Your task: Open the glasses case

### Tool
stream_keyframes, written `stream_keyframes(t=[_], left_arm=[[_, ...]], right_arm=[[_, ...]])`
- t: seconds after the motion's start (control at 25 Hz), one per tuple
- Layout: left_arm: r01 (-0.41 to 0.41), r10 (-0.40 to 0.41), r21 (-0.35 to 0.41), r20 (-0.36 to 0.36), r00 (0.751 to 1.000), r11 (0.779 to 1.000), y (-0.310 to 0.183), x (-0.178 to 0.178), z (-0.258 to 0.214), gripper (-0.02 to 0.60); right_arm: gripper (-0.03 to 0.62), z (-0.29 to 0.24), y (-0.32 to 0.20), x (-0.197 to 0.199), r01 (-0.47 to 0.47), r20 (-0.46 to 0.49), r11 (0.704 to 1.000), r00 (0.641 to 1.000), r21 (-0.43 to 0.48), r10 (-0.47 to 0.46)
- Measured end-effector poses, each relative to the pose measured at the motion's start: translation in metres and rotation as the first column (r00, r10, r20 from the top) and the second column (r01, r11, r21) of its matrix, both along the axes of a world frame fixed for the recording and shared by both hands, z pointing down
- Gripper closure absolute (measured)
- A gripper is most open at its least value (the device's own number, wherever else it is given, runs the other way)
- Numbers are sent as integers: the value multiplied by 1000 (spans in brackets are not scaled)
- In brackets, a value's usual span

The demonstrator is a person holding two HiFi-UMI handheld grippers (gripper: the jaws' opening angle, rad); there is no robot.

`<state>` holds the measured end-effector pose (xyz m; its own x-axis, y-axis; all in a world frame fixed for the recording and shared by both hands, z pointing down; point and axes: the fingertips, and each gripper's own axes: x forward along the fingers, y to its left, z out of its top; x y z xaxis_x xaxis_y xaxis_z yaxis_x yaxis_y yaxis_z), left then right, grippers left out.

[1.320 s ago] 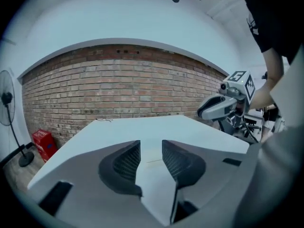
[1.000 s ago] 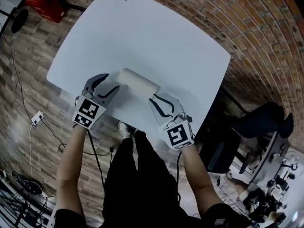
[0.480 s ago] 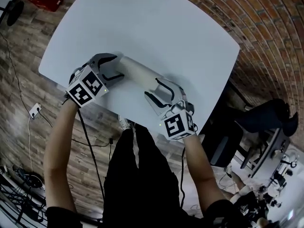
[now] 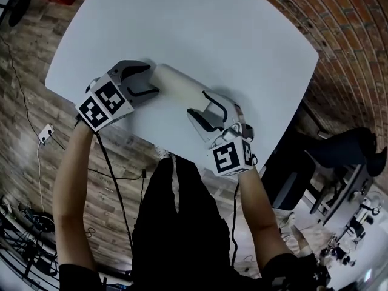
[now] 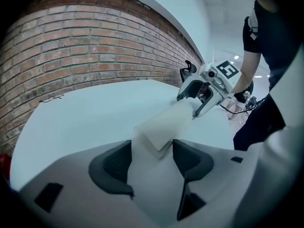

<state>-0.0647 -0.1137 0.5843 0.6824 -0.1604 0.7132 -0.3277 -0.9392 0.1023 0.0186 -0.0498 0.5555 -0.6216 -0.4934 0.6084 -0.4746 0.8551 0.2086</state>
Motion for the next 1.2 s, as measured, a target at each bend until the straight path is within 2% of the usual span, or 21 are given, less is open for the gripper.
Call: stream_keyframes(t=[0.24, 0.44, 0.52, 0.64, 0.76, 0.88, 1.2], left_arm=[[18, -18, 14, -30, 999, 1000, -1, 0, -1, 314], [5, -5, 11, -17, 1000, 1000, -1, 3, 0, 330], [-8, 8, 10, -11, 1000, 1000, 4, 3, 1, 370], [-19, 19, 18, -9, 1000, 1000, 6, 5, 1, 382], [-22, 22, 32, -8, 1000, 999, 5, 6, 1, 385], [-17, 18, 52, -11, 1000, 999, 4, 7, 0, 385], [-32, 32, 74, 5, 999, 997, 7, 6, 1, 391]], right_arm=[[365, 3, 4, -1, 8, 3, 1000, 1000, -4, -8], [365, 7, -2, -1, -5, -6, 1000, 1000, -2, 5], [365, 8, -2, -2, -1, -11, 1000, 1000, 0, 1], [365, 10, -1, -2, 17, -37, 1000, 999, 12, -16], [365, 10, -2, -1, 29, -64, 999, 998, 40, -26], [365, 6, -7, 4, -5, -55, 998, 998, 69, 8], [375, 6, -7, 3, -6, -41, 997, 999, 78, 9]])
